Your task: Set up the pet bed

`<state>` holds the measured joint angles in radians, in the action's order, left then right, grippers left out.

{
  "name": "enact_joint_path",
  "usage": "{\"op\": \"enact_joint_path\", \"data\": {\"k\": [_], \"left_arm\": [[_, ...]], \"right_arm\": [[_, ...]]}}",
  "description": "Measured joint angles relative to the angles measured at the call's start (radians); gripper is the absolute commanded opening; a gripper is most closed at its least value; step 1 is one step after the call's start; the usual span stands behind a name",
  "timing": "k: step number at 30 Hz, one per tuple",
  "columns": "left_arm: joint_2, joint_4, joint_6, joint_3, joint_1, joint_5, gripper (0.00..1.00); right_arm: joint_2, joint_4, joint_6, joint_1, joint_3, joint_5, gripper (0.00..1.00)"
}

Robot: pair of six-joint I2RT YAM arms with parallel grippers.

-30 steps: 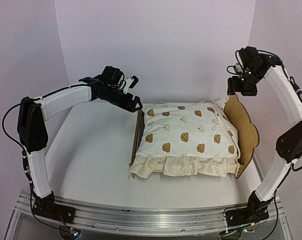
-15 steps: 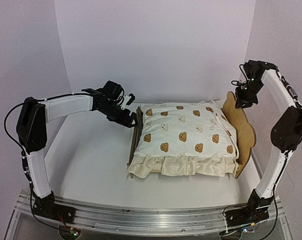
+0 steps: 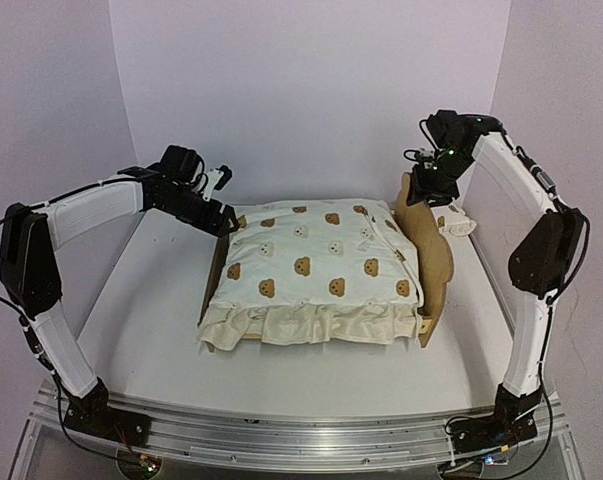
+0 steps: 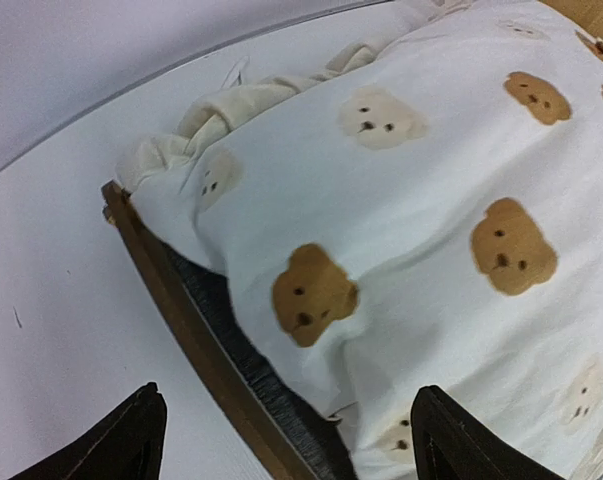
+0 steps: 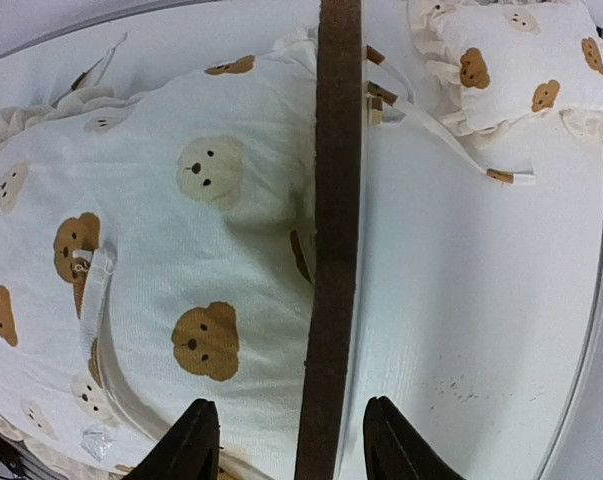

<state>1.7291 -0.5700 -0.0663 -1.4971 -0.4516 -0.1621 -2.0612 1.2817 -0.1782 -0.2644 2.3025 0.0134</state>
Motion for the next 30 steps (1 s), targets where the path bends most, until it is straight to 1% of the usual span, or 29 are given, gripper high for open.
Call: {"op": "enact_joint_path", "data": {"k": [1, 2, 5, 7, 11, 14, 16, 18, 21, 26, 29, 30], "left_arm": [[-0.008, -0.001, -0.023, 0.000, 0.001, -0.004, 0.82], [-0.017, -0.003, -0.048, 0.000, 0.002, -0.011, 0.80], [-0.052, -0.032, -0.156, 0.013, 0.002, -0.075, 0.78], [-0.095, -0.066, -0.232, 0.044, 0.001, -0.131, 0.77], [-0.196, -0.166, -0.378, 0.131, -0.017, -0.203, 0.75], [-0.265, -0.201, -0.448, 0.212, -0.067, -0.191, 0.75], [-0.299, -0.223, -0.481, 0.266, -0.116, -0.168, 0.75], [-0.307, -0.243, -0.502, 0.295, -0.159, -0.150, 0.75], [-0.307, -0.259, -0.528, 0.321, -0.175, -0.118, 0.75], [-0.307, -0.270, -0.587, 0.376, -0.171, -0.063, 0.73], [-0.307, -0.273, -0.624, 0.410, -0.170, -0.051, 0.67], [-0.307, -0.276, -0.633, 0.418, -0.170, -0.051, 0.62]], "right_arm": [[-0.001, -0.005, -0.006, -0.013, 0.000, -0.001, 0.62], [-0.002, -0.008, -0.011, -0.023, 0.001, -0.005, 0.63], [0.016, -0.017, -0.009, -0.025, -0.014, -0.054, 0.63], [0.061, -0.021, -0.002, -0.017, -0.049, -0.103, 0.62], [0.211, -0.027, 0.003, -0.009, -0.107, -0.180, 0.58], [0.387, -0.079, -0.007, -0.039, -0.205, -0.204, 0.57], [0.502, -0.137, -0.012, -0.111, -0.301, -0.201, 0.56], [0.596, -0.218, -0.025, -0.225, -0.415, -0.186, 0.55], [0.658, -0.362, -0.038, -0.386, -0.582, -0.152, 0.54], [0.612, -0.603, -0.021, -0.593, -0.828, -0.086, 0.54], [0.551, -0.702, -0.007, -0.689, -0.896, -0.032, 0.54], [0.530, -0.731, -0.008, -0.713, -0.908, -0.014, 0.53]]}}
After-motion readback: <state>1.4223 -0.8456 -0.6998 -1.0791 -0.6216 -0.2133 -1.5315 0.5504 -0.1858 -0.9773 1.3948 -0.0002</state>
